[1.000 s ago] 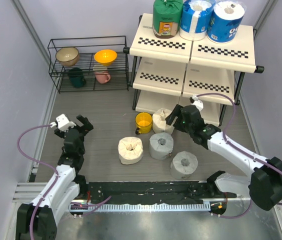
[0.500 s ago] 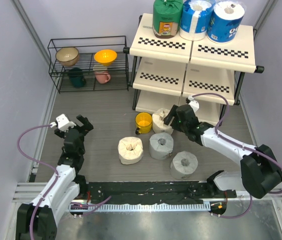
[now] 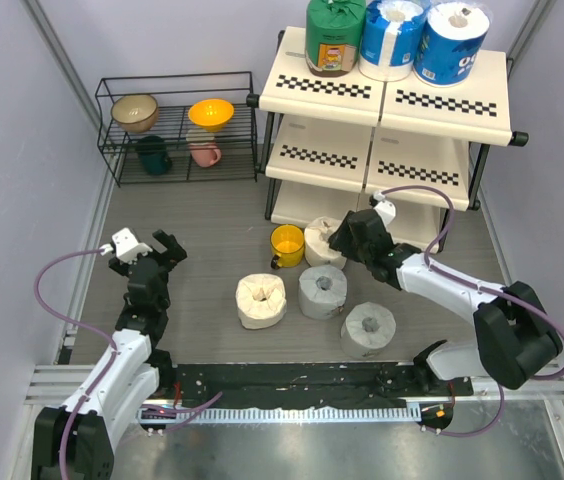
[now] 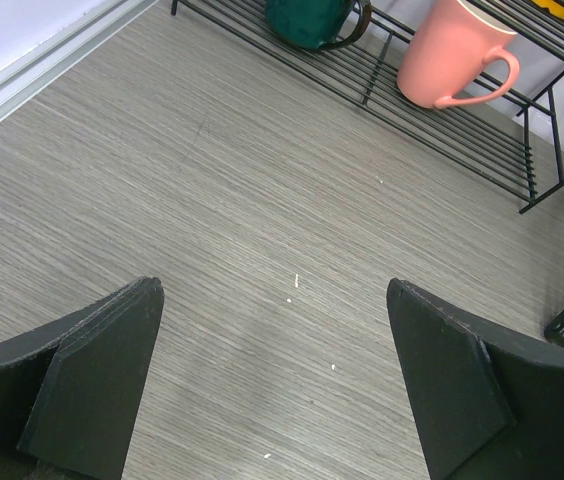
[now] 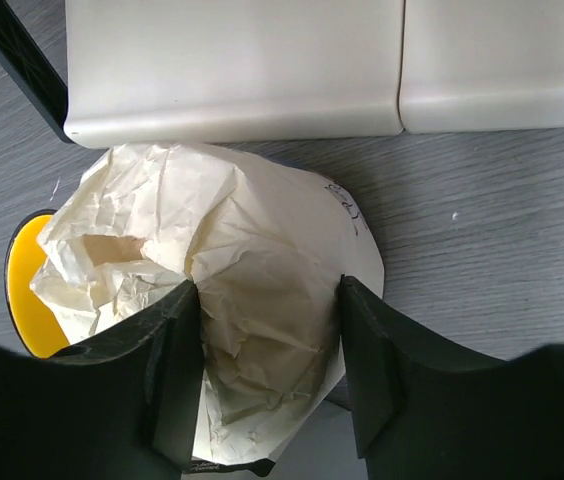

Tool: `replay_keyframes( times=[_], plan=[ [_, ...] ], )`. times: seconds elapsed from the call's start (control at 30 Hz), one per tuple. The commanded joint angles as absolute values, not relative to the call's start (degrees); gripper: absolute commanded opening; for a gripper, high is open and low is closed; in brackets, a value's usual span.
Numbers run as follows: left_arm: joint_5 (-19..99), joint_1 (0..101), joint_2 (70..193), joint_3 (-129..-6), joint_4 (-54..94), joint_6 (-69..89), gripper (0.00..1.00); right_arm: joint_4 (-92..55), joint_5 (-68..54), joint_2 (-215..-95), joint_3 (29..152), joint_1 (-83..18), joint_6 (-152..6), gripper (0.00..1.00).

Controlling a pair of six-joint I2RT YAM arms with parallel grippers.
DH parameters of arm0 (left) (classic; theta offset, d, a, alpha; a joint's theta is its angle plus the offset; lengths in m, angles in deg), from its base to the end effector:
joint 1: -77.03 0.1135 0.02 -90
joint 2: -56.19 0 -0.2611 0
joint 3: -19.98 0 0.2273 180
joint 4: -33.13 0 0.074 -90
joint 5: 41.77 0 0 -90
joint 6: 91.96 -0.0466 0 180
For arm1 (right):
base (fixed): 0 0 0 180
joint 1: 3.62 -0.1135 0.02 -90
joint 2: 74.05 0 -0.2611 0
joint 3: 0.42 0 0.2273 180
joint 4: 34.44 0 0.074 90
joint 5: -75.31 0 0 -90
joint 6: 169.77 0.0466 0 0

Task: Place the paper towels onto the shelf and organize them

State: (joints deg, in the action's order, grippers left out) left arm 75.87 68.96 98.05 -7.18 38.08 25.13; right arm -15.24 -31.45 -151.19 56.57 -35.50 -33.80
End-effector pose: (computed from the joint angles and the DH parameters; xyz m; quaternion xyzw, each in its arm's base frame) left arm 0.1605 -0.0009 0.2105 -0.2745 0.7069 -0.0149 0.6517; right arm 0.2338 0.1296 0.2145 0.1715 0.8798 0.1634 0.4120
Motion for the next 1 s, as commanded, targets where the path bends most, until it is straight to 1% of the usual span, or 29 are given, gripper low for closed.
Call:
replay_keyframes(
  times=[0.0,0.1,0.17,0.37,0.6,0.77,0.97],
  plan=[
    [76.8,69.1,97.8,-7.5,39.5,25.7,1.0,-14.9,-34.3,-149.0,56.2,-35.9,-34.2,0.5],
    [76.8,69.1,97.8,-7.5,39.5,25.7,1.0,-14.7,-34.1,-144.9,55.2,-36.0,-34.9,0.39],
    [76.9,69.2,97.8,-7.5,39.5,25.8,1.0,-14.1,-34.4,-140.9,55.1,-36.0,-35.7,0.37],
    [76.9,69.2,97.7,-7.4,39.5,25.8,1.0,-8.5,-37.2,-129.7,58.5,-36.0,-39.3,0.36],
    [76.9,69.2,97.8,-7.4,39.5,25.8,1.0,-2.4,-36.7,-122.3,65.8,-36.0,-41.4,0.36],
    [77.0,69.2,97.4,-7.4,39.5,25.8,1.0,0.4,-44.3,-120.7,72.8,-35.9,-45.9,0.36],
    [77.1,69.2,97.2,-7.2,39.4,25.9,1.0,2.9,-53.3,-123.6,79.3,-35.9,-49.6,0.36]
  ],
)
